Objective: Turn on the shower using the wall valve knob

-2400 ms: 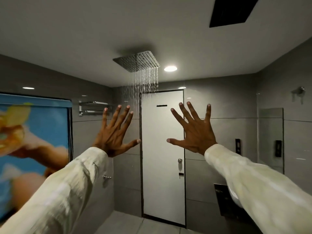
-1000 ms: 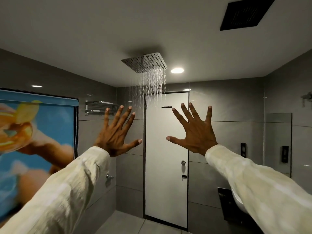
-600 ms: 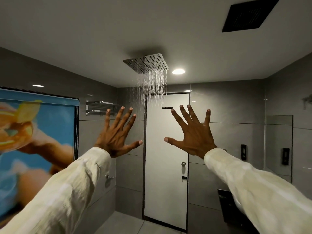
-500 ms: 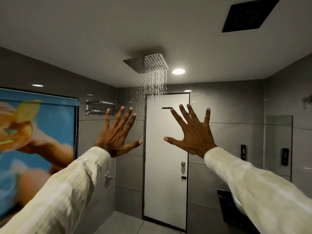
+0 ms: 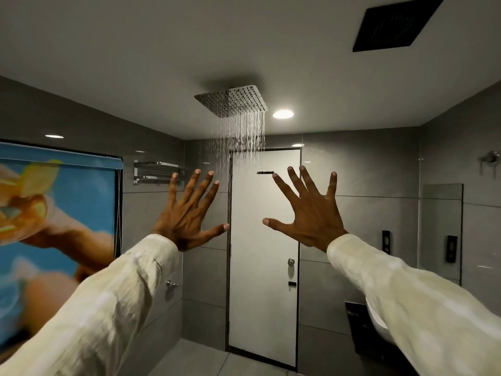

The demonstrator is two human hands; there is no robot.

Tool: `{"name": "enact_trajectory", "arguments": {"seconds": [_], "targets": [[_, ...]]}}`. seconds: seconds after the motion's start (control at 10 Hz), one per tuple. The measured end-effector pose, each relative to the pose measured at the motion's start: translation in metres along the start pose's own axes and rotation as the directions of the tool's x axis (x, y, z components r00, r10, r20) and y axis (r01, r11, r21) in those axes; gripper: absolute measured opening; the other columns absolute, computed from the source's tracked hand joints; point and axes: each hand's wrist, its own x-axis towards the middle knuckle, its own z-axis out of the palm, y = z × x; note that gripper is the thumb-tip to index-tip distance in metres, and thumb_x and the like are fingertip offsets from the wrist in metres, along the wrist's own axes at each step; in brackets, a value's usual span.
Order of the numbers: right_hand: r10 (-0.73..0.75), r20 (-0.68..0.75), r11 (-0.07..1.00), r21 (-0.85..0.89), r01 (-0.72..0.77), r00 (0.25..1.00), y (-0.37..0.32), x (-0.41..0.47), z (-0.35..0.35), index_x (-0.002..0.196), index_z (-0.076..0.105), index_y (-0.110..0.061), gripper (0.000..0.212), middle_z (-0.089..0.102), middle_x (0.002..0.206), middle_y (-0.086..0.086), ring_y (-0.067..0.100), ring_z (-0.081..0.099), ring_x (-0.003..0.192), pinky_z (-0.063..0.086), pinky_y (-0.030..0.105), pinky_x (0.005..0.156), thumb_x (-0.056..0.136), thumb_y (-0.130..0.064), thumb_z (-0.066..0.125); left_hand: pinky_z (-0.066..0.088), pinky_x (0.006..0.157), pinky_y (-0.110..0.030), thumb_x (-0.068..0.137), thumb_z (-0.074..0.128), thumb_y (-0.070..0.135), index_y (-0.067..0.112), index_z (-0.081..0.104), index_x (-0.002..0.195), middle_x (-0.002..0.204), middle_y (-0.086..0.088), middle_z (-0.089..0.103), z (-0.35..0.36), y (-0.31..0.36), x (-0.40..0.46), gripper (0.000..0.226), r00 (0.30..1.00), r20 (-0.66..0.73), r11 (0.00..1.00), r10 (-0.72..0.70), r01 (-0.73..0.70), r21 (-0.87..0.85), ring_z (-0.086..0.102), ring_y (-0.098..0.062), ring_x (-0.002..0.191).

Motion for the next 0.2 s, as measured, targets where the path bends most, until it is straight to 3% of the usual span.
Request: {"name": "enact_trajectory", "arguments": {"seconds": [0.2], "targets": [[0.017,0.055,1.0,0.0,-0.017,0.998,-0.0063,-0.0024,-0.0081,0.176,-0.007,-0.047,0.11,-0.002,0.188,0.0,0.025,-0.005,0.174,-0.011,0.082,0.127,0.087,-0.102,0.022,-0.007,0.124,-0.073,0.081,0.001,0.091,0.021,-0.016,0.162,0.173,-0.008,-0.021,-0.0061,0.0019,-0.0008,0.109,1.0,0.004,1.0,0.006,-0.006,0.006,-0.021,-0.032,0.159]]}}
